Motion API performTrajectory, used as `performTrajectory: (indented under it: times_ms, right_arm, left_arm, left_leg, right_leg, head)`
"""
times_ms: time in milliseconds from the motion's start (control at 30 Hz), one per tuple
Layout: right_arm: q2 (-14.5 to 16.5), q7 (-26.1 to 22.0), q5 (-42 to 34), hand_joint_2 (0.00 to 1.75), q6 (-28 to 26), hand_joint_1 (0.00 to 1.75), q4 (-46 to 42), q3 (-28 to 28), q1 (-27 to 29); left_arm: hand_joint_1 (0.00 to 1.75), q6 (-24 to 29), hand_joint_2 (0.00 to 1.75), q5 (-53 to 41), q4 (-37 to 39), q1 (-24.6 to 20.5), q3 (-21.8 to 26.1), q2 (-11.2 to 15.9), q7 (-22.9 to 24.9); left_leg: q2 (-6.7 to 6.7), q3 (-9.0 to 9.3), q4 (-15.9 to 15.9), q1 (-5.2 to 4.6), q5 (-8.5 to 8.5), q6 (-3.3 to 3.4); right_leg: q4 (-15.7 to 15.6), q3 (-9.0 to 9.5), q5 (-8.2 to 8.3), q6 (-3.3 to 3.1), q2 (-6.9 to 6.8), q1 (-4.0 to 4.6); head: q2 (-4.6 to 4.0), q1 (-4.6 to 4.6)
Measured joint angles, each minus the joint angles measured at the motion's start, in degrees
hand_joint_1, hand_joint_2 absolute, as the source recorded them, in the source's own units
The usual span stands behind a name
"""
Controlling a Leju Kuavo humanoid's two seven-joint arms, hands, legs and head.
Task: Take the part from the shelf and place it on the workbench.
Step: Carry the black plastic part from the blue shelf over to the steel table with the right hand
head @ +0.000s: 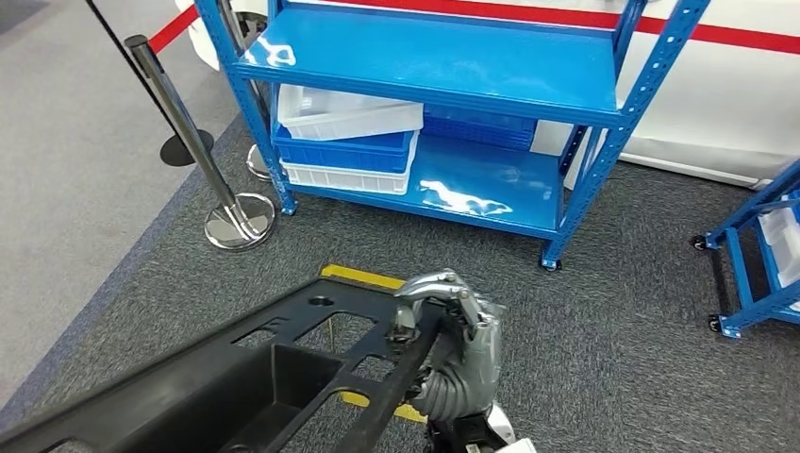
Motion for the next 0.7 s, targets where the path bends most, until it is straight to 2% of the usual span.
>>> performTrajectory:
  times_ms: [67,100,133,167,233,267,300,367,400,433,467,533,567,600,633,667,700]
  right_arm:
    - [-0.22,-0.91,-1.87,1.75,0.01,1.75,0.54,0.37,-0.28]
    - [-0.34,-1.20,-2.68,1.75,0.01,1.75,0.82,0.62,-0.48]
    - [-0.46,-1.36,-3.34,1.75,0.01,1.75,1.07,0.87,-0.69]
    - [-0.55,-1.46,-3.80,1.75,0.01,1.75,1.28,1.08,-0.85]
    - [-0.64,-1.52,-4.13,1.75,0.01,1.75,1.56,1.37,-1.10]
    - [-0.67,-1.51,-4.14,1.75,0.01,1.75,1.67,1.46,-1.21]
    - [-0.70,-1.48,-4.14,1.75,0.01,1.75,1.80,1.55,-1.33]
    - [-0.79,-1.42,-4.20,1.75,0.00,1.75,2.10,1.81,-1.64]
    - [-0.86,-1.40,-4.30,1.75,0.00,1.75,2.24,1.98,-1.84]
    - [-0.95,-1.40,-4.44,1.75,0.00,1.75,2.37,2.16,-2.01]
    - [-1.06,-1.40,-4.59,1.75,0.00,1.75,2.49,2.32,-2.14]
    - [-1.32,-1.46,-5.00,1.75,0.00,1.75,2.69,2.50,-2.21]
    - [-1.45,-1.49,-5.33,1.75,0.00,1.75,2.79,2.55,-2.21]
    - [-1.56,-1.55,-5.76,1.75,0.00,1.75,2.90,2.60,-2.22]
    - [-1.65,-1.68,-6.39,1.75,0.01,1.75,3.02,2.70,-2.26]
    - [-1.74,-1.97,-7.25,1.75,0.02,1.75,3.15,2.88,-2.40]
    - [-1.84,-2.43,-8.36,1.75,0.03,1.75,3.30,3.17,-2.65]
  left_arm:
    - [0.00,-0.16,1.75,-1.07,0.00,-0.32,-0.01,0.00,0.66]
    - [0.00,-0.14,1.75,-1.36,0.00,-0.39,-0.02,0.00,0.95]
    - [0.00,-0.09,1.75,-1.42,0.00,-0.40,-0.01,0.00,1.21]
    - [0.00,0.00,1.75,-1.41,0.00,-0.36,-0.01,0.00,1.44]
    - [0.00,0.14,1.75,-1.16,-0.01,-0.26,0.01,0.00,1.71]
    - [0.00,0.04,1.75,-0.83,-0.02,-0.24,0.01,-0.01,1.77]
    - [0.00,-0.28,1.75,-0.42,-0.02,-0.23,0.01,-0.01,1.86]
    - [0.00,-1.44,1.75,0.36,-0.02,-0.16,0.01,-0.02,1.99]
    - [0.00,-2.00,1.75,0.55,-0.02,-0.05,0.01,-0.08,1.92]
    - [0.00,-2.37,1.75,0.56,-0.02,0.04,0.01,-0.14,1.69]
    - [0.00,-2.51,1.75,0.47,-0.02,0.04,0.00,-0.20,1.41]
    - [0.00,-2.32,1.75,-0.06,-0.02,-0.09,-0.01,-0.36,1.04]
    - [0.00,-2.19,1.75,-0.54,-0.02,-0.17,-0.02,-0.45,1.07]
    - [0.00,-2.10,1.75,-1.11,-0.02,-0.18,-0.02,-0.56,1.20]
    - [0.00,-2.15,1.75,-1.67,-0.02,-0.15,-0.02,-0.64,1.40]
    - [0.00,-2.35,1.75,-2.06,-0.02,-0.14,-0.02,-0.69,1.60]
    - [0.00,-2.71,1.75,-2.27,-0.02,-0.17,-0.02,-0.73,1.75]
  left_leg:
    - [1.77,-2.84,6.75,0.18,-3.12,-0.45]
    - [2.14,-3.35,8.41,0.26,-3.53,-0.54]
    - [2.37,-2.62,7.68,0.30,-2.79,-0.54]
    - [2.76,-0.86,4.91,0.30,-1.28,-0.45]
    - [4.95,3.49,-2.81,-0.05,1.29,-0.09]
    - [5.85,4.83,-5.38,-0.34,1.85,0.22]
    - [6.44,5.38,-6.67,-0.66,1.92,0.55]
    - [5.65,5.25,-7.15,-1.00,2.14,1.25]
    - [5.13,5.45,-7.62,-0.93,2.43,1.60]
    - [4.59,5.73,-8.16,-0.82,2.77,2.06]
    - [4.06,6.04,-8.70,-0.69,3.14,2.58]
    - [2.94,6.12,-9.04,-0.60,3.58,3.29]
    - [2.25,6.01,-9.00,-0.65,3.65,3.41]
    - [1.47,5.96,-8.91,-0.69,3.66,3.43]
    - [0.64,5.95,-8.78,-0.69,3.64,3.41]
    - [-0.21,5.93,-8.52,-0.62,3.56,3.29]
    - [-1.01,5.85,-8.12,-0.52,3.41,3.08]
  right_leg:
    - [0.00,-0.23,0.06,-0.10,-1.69,0.26]
    - [0.00,-0.30,0.06,-0.10,-2.52,0.34]
    - [0.00,-0.31,0.06,-0.10,-3.25,0.38]
    - [0.00,-0.28,0.05,-0.08,-3.91,0.39]
    - [-0.04,-0.18,0.03,0.05,-4.99,0.51]
    - [-0.12,-0.14,0.05,0.23,-5.40,0.58]
    - [-0.21,-0.11,0.09,0.46,-5.79,0.65]
    - [-0.53,0.13,0.17,1.05,-6.58,0.63]
    - [-0.47,0.26,0.04,1.38,-6.47,0.52]
    - [0.13,0.12,-0.52,1.62,-5.59,0.45]
    - [1.78,-0.55,-1.64,1.73,-4.29,0.42]
    - [8.35,-3.64,-5.05,1.60,-1.52,0.44]
    - [12.00,-5.42,-6.39,1.55,-0.95,0.47]
    - [14.33,-6.62,-6.78,1.60,-0.70,0.47]
    - [14.67,-6.91,-6.06,1.67,-0.57,0.42]
    - [12.81,-6.16,-4.37,1.75,-0.43,0.32]
    - [9.37,-4.64,-2.22,1.85,0.09,0.14]
  head:
    - [0.00,-1.78]
    - [0.00,-2.45]
    - [0.00,-2.99]
    - [0.00,-3.36]
    - [0.00,-3.68]
    - [0.00,-3.70]
    - [0.00,-3.69]
    - [0.00,-3.67]
    - [0.00,-3.62]
    - [0.00,-3.54]
    - [0.00,-3.45]
    - [0.00,-3.35]
    - [0.00,-3.36]
    - [0.00,-3.37]
    - [0.00,-3.38]
    - [0.00,-3.38]
    - [0.00,-3.38]
